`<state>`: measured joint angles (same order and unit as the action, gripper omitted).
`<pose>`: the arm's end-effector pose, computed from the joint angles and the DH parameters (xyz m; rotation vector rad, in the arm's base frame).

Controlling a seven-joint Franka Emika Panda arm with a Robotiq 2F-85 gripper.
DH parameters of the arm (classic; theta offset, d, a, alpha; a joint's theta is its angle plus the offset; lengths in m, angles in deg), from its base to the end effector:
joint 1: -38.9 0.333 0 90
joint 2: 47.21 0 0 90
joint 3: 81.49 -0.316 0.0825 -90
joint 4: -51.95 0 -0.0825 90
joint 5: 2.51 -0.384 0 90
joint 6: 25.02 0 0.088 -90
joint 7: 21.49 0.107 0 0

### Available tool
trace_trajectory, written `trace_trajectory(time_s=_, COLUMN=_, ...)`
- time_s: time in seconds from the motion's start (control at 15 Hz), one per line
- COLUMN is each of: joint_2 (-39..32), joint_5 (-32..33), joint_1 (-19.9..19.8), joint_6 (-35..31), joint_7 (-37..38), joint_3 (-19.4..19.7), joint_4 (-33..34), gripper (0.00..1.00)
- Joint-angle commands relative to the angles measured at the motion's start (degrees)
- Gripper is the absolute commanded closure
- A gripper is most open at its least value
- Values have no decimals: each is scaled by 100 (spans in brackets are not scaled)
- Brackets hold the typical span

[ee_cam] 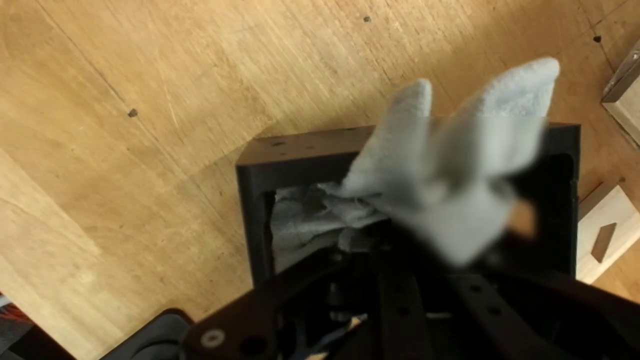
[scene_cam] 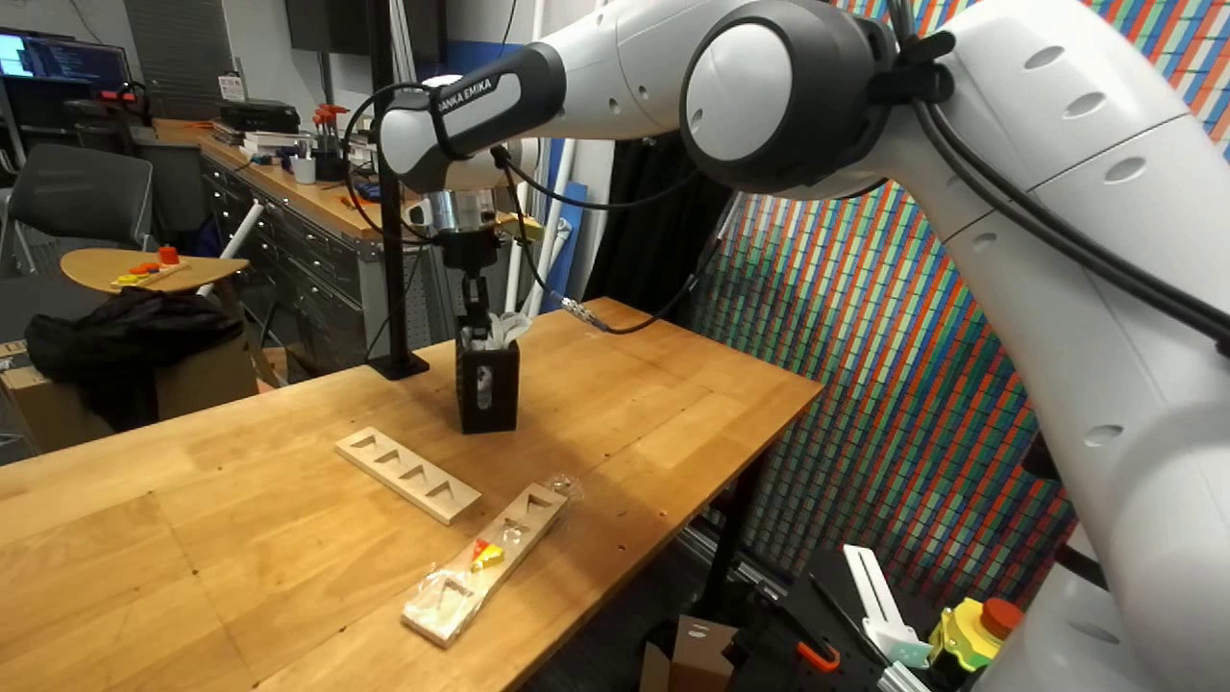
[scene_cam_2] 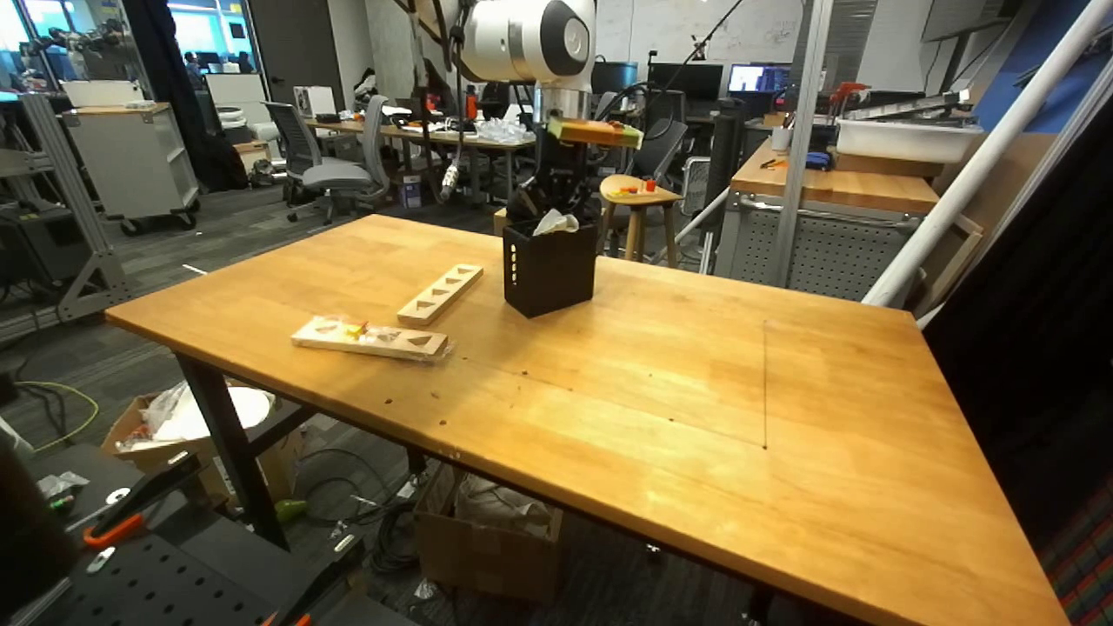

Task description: Stuff the towel into the box

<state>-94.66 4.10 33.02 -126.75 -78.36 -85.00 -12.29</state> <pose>0.7424 -0.0540 0.3009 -2.7428 -1.4428 0.2821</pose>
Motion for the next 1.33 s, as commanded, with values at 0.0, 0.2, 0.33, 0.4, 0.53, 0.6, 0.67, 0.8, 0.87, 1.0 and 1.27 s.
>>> trace_trajectory(time_s=0.0, joint_2=-183, joint_5=-210, joint_1=-125, joint_6=21, joint_7=-210, joint_3=-74, joint_4=260, gripper=97)
trace_trajectory(time_s=0.2, joint_2=-247, joint_5=-313, joint_1=-177, joint_6=3, joint_7=-258, joint_3=-87, joint_4=281, gripper=97)
trace_trajectory(time_s=0.33, joint_2=-281, joint_5=-364, joint_1=-207, joint_6=-16, joint_7=-262, joint_3=-92, joint_4=284, gripper=97)
trace_trajectory(time_s=0.4, joint_2=-300, joint_5=-396, joint_1=-221, joint_6=-25, joint_7=-260, joint_3=-95, joint_4=289, gripper=97)
trace_trajectory(time_s=0.53, joint_2=-349, joint_5=-453, joint_1=-238, joint_6=-35, joint_7=-256, joint_3=-99, joint_4=323, gripper=97)
trace_trajectory(time_s=0.6, joint_2=-386, joint_5=-468, joint_1=-238, joint_6=-58, joint_7=-252, joint_3=-98, joint_4=342, gripper=97)
trace_trajectory(time_s=0.67, joint_2=-431, joint_5=-488, joint_1=-239, joint_6=-80, joint_7=-255, joint_3=-101, joint_4=367, gripper=97)
trace_trajectory(time_s=0.8, joint_2=-513, joint_5=-504, joint_1=-241, joint_6=-80, joint_7=-268, joint_3=-109, joint_4=418, gripper=98)
trace_trajectory(time_s=0.87, joint_2=-551, joint_5=-509, joint_1=-243, joint_6=-68, joint_7=-277, joint_3=-114, joint_4=438, gripper=98)
trace_trajectory(time_s=1.0, joint_2=-631, joint_5=-511, joint_1=-246, joint_6=-19, joint_7=-295, joint_3=-123, joint_4=473, gripper=98)
trace_trajectory(time_s=1.27, joint_2=-552, joint_5=-453, joint_1=-234, joint_6=46, joint_7=-255, joint_3=-82, joint_4=452, gripper=98)
